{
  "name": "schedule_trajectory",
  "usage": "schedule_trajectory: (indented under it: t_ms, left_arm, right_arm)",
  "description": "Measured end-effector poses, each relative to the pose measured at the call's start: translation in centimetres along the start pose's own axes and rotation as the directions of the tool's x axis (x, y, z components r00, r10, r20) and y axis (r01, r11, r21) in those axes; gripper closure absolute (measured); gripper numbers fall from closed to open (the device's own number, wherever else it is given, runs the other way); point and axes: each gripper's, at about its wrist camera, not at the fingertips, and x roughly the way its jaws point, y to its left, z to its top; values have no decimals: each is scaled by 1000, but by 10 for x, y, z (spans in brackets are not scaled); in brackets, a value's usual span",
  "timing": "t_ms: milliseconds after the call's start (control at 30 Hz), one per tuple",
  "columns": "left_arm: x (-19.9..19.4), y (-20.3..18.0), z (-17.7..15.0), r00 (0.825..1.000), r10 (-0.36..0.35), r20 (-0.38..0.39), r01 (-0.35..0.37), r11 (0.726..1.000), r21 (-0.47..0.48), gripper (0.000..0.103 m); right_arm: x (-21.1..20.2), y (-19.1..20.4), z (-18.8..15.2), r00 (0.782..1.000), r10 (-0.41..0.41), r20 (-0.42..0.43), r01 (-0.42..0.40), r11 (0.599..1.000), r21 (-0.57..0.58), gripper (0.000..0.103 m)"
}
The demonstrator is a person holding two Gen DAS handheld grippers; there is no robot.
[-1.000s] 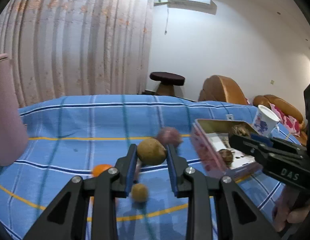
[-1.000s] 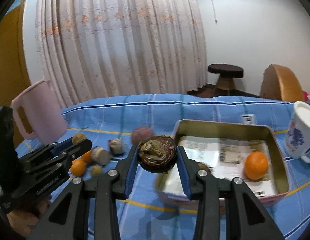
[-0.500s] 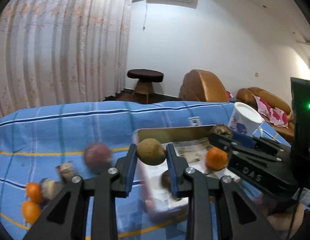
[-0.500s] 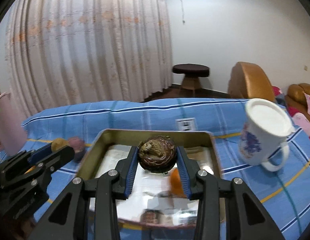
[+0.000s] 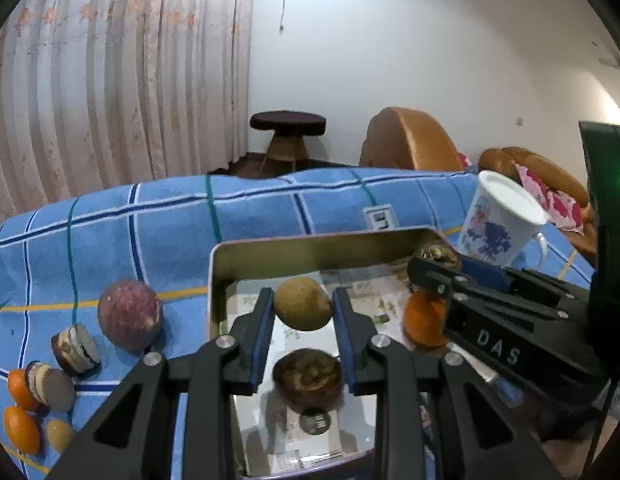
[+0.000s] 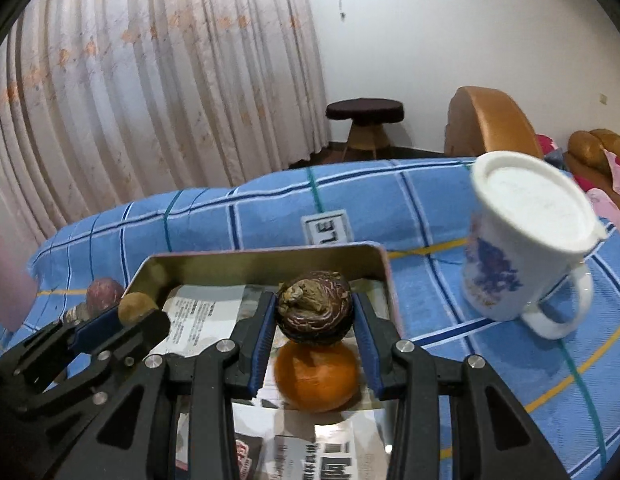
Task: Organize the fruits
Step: 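Carry both fruits over the tin box and open both tools inside it, then withdraw both tools from the tin toward the remaining fruits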
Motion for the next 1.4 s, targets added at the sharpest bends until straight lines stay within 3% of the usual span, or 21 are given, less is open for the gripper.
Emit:
schedule_trajectory:
  t_ms: [200,333,467,600,667,733,1033,1200,1400]
  left_arm:
    - [-1,2,-3,1000,23,-9,-23,1000,-10,71]
    - [-4,2,-3,999,46,3,-46,999,-2,64]
    - [-7,7,-3,997,71,4,-71,997,-33,46]
    - [-18,7,1,996,85,21,-84,995,-53,31]
    - [-25,7,1,994,102,48,-99,993,-61,18]
    - [-29,9,1,993,102,56,-98,992,-74,0]
    - [-51,17,-8,985,146,95,-138,987,-83,0]
    - [-62,42,-16,958,264,107,-253,961,-112,0]
    - [-72,73,-30,929,352,112,-338,932,-130,0]
  right_arm:
    - [3,12,-6,1000,5,-15,-5,999,-35,62]
    - [4,10,-6,999,26,-29,-27,999,-28,57]
    - [4,2,-5,998,60,-35,-60,998,17,57]
    - [0,-12,-2,986,165,-16,-162,980,113,56]
    - [-3,-16,-1,983,185,1,-183,973,138,49]
    - [-8,-21,-1,979,200,25,-202,967,159,30]
    - [-32,-10,-2,982,126,140,-142,983,116,26]
    - [-43,-5,-4,974,93,205,-113,990,90,26]
    - [-48,10,-11,963,23,270,-33,999,31,26]
